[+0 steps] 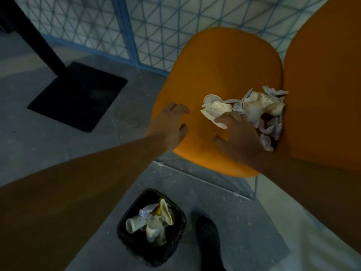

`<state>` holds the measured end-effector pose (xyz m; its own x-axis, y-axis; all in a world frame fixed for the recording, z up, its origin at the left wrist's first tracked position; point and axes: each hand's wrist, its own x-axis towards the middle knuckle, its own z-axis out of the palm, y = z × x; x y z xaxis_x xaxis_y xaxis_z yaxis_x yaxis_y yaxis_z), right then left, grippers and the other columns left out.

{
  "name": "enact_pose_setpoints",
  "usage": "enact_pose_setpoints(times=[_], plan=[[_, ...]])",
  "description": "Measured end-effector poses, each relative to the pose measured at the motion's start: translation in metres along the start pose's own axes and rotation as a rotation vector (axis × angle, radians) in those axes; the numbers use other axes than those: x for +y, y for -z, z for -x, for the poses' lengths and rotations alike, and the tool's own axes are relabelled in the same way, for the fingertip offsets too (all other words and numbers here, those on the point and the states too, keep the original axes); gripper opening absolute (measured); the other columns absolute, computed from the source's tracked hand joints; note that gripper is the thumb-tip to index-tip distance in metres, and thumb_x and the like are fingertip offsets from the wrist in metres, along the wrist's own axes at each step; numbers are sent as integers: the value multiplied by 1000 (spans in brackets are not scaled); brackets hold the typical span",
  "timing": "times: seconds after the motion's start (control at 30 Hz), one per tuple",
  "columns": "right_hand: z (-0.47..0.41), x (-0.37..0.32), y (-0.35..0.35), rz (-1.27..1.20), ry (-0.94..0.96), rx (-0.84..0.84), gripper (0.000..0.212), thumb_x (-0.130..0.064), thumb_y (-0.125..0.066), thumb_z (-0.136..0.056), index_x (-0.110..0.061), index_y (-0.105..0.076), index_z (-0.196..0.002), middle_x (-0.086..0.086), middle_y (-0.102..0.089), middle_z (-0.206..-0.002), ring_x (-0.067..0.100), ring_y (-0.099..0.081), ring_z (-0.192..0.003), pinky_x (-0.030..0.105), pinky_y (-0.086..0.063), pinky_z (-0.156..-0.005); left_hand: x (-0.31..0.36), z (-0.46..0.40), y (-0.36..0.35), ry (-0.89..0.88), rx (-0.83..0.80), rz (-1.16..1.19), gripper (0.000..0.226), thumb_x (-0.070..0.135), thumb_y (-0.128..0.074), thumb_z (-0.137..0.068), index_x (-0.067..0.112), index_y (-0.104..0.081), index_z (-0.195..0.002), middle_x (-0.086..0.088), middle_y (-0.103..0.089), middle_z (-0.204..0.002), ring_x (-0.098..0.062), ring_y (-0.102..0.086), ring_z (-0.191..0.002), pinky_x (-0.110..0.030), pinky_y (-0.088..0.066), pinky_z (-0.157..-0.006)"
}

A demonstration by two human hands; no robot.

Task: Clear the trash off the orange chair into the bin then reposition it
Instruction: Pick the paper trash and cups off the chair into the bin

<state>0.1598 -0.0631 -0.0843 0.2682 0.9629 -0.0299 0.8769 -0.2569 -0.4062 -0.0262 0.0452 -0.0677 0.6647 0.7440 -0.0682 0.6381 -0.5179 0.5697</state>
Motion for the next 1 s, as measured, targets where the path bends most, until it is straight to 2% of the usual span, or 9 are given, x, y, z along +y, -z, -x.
enact_pose_setpoints(times=[0.13,0.2,0.27,0.4,0.53,0.63,0.73,0.87,1.0], plan=[[-38,33,-1,-59,-40,-30,81,-49,-64,-64,-23,-42,-137,5,-45,-135,31,-42,-122,48,-39,-96,3,-39,-31,67,-5,34,44,25,-56,-94,23,-42,-136,-4,-41,-141,-29,-59,-96,-42,-51,-78],[-56,49,-7,-42,1,-62,90,-50,-73,-64,-23,-36,-141,6,-44,-139,31,-40,-126,49,-34,-102,5,-60,-44,72,-8,13,49,27,-57,-93,23,-39,-139,-3,-40,-143,-27,-54,-112,-35,-47,-82],[-72,62,-11,7,23,-103,94,-51,-77,-64,-24,-32,-142,4,-45,-139,29,-38,-130,49,-27,-107,7,-83,-54,83,-23,9,52,28,-56,-94,21,-38,-142,-4,-41,-144,-26,-47,-123,-36,-45,-91],[-94,80,-11,46,51,-155,87,-55,-72,-64,-27,-34,-137,1,-53,-132,26,-44,-127,51,-14,-115,4,-124,-72,87,-49,-1,45,28,-49,-98,17,-42,-141,-9,-46,-141,-29,-44,-127,-44,-43,-101],[-110,100,7,-48,96,-90,83,-53,-68,-58,-23,-43,-130,0,-54,-124,22,-44,-115,42,-33,-102,7,-151,-85,120,-64,-4,43,27,-46,-99,18,-43,-141,-8,-46,-141,-29,-43,-125,-46,-44,-100],[-121,118,21,-114,121,-64,78,-54,-62,-58,-22,-46,-127,2,-50,-123,22,-44,-111,36,-38,-87,10,-162,-89,129,-78,-62,46,29,-51,-97,18,-44,-141,-7,-46,-140,-30,-41,-123,-45,-42,-101],[-130,129,28,-197,102,-10,72,-50,-65,-62,-24,-46,-126,2,-48,-123,24,-46,-114,40,-44,-84,13,-168,-93,159,-89,-131,50,30,-57,-93,18,-45,-140,-8,-46,-134,-29,-43,-119,-43,-44,-98],[-129,132,25,-241,69,40,71,-42,-72,-63,-23,-47,-127,2,-48,-125,24,-46,-115,40,-45,-83,18,-178,-91,393,-95,16,50,30,-67,-86,17,-51,-132,-12,-48,-128,-31,-51,-113,-46,-51,-92],[-123,130,21,-249,81,41,73,-35,-81,-65,-22,-47,-129,2,-47,-127,20,-45,-116,37,-46,-83,21,-179,-91,462,-120,-27,59,34,-71,-82,13,-46,-132,-11,-49,-130,-30,-45,-120,-44,-48,-95]])
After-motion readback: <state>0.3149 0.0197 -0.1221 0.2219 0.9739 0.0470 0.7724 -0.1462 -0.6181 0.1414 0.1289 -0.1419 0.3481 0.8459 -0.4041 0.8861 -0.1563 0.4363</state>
